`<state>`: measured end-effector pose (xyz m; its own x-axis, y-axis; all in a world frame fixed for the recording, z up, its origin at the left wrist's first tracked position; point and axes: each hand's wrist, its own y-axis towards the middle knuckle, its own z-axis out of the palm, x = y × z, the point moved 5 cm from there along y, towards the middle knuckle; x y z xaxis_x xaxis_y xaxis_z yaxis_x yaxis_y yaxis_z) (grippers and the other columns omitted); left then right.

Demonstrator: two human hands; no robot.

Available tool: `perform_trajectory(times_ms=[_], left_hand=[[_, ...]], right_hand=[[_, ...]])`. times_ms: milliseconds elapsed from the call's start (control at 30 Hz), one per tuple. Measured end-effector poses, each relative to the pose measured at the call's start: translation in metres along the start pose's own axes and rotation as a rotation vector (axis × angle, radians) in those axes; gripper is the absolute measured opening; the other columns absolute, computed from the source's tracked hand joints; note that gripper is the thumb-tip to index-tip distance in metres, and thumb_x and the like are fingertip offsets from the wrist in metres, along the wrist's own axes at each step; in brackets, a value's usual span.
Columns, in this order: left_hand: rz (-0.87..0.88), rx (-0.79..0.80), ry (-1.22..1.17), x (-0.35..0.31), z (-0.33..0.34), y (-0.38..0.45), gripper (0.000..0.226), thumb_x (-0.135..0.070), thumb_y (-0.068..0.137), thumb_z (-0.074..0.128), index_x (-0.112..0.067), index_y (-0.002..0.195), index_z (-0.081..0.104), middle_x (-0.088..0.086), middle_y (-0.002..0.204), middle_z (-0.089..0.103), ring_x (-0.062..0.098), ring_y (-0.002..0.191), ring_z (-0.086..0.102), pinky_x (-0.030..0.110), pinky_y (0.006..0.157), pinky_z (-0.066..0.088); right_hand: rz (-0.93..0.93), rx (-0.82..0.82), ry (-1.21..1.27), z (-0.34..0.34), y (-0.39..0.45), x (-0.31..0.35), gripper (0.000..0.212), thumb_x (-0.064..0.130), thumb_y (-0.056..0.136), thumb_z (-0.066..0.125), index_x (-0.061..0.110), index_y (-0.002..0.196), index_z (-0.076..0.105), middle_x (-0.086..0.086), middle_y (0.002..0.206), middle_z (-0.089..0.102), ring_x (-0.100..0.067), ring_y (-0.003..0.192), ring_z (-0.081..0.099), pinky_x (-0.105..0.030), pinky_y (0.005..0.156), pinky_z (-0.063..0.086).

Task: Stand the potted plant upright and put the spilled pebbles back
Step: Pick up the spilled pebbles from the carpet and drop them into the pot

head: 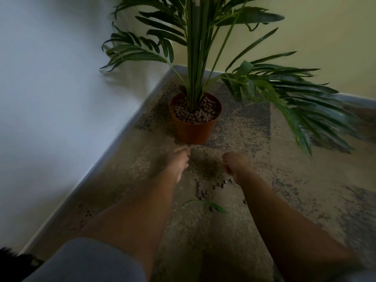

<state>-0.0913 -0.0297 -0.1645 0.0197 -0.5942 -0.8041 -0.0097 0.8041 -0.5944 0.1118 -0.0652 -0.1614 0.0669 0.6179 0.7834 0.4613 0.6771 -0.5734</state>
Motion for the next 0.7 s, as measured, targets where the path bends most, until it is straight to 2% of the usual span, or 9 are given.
perform_trajectory(times_ms=[67,133,200,300,400,567,700], left_hand=[[-0.025,0.070,0.201,0.014,0.007,0.001,0.033,-0.023,0.095,0.061,-0.020,0.127,0.059,0.007,0.133,0.058,0.024,0.119,0.056,0.030,0.092,0.048],[-0.024,0.096,0.417,0.028,0.009,0.002,0.033,-0.029,0.089,0.067,-0.026,0.122,0.061,0.003,0.131,0.059,0.023,0.112,0.058,0.036,0.098,0.048],[-0.015,0.127,0.577,0.040,0.011,0.001,0.038,-0.034,0.085,0.071,-0.028,0.121,0.059,0.001,0.130,0.059,0.022,0.108,0.058,0.039,0.097,0.049],[0.042,0.194,0.793,0.053,0.017,-0.001,0.056,-0.036,0.080,0.076,-0.027,0.131,0.055,0.002,0.137,0.054,0.024,0.118,0.055,0.041,0.100,0.048],[0.155,0.166,0.972,0.058,0.020,-0.004,0.066,-0.036,0.074,0.082,-0.026,0.133,0.055,0.004,0.140,0.047,0.026,0.123,0.052,0.042,0.102,0.046],[0.290,0.179,1.056,0.058,0.023,-0.011,0.062,-0.032,0.070,0.086,-0.022,0.125,0.058,0.002,0.134,0.038,0.022,0.113,0.052,0.037,0.101,0.047],[0.367,0.263,1.112,0.060,0.028,-0.014,0.057,-0.025,0.069,0.087,-0.019,0.121,0.064,0.001,0.135,0.038,0.020,0.113,0.052,0.032,0.099,0.046]], right_hand=[[-0.038,-0.024,-0.227,-0.006,0.005,-0.016,0.019,0.017,0.089,0.057,0.006,0.075,0.061,-0.015,0.079,0.058,-0.025,0.071,0.055,-0.036,0.059,0.045],[-0.105,-0.061,-0.490,-0.012,0.009,-0.026,0.025,0.028,0.090,0.056,0.005,0.094,0.066,-0.015,0.095,0.063,-0.027,0.089,0.061,-0.041,0.076,0.054],[-0.177,-0.109,-0.736,-0.016,0.009,-0.032,0.040,0.042,0.091,0.053,0.010,0.114,0.061,-0.016,0.119,0.057,-0.032,0.116,0.052,-0.045,0.095,0.051],[-0.279,-0.090,-0.966,-0.010,0.009,-0.044,0.058,0.057,0.089,0.050,0.017,0.131,0.052,-0.017,0.141,0.042,-0.034,0.131,0.036,-0.046,0.106,0.042],[-0.303,-0.001,-0.935,-0.001,0.004,-0.064,0.064,0.058,0.086,0.057,0.020,0.137,0.048,-0.015,0.147,0.030,-0.036,0.134,0.032,-0.047,0.109,0.039],[-0.479,0.026,-0.876,0.007,-0.008,-0.074,0.047,0.045,0.087,0.064,0.018,0.126,0.060,-0.007,0.126,0.039,-0.024,0.115,0.042,-0.034,0.102,0.042],[-0.546,0.107,-0.954,0.017,-0.017,-0.073,0.037,0.040,0.091,0.058,0.020,0.122,0.062,-0.004,0.125,0.041,-0.018,0.101,0.048,-0.030,0.090,0.045]])
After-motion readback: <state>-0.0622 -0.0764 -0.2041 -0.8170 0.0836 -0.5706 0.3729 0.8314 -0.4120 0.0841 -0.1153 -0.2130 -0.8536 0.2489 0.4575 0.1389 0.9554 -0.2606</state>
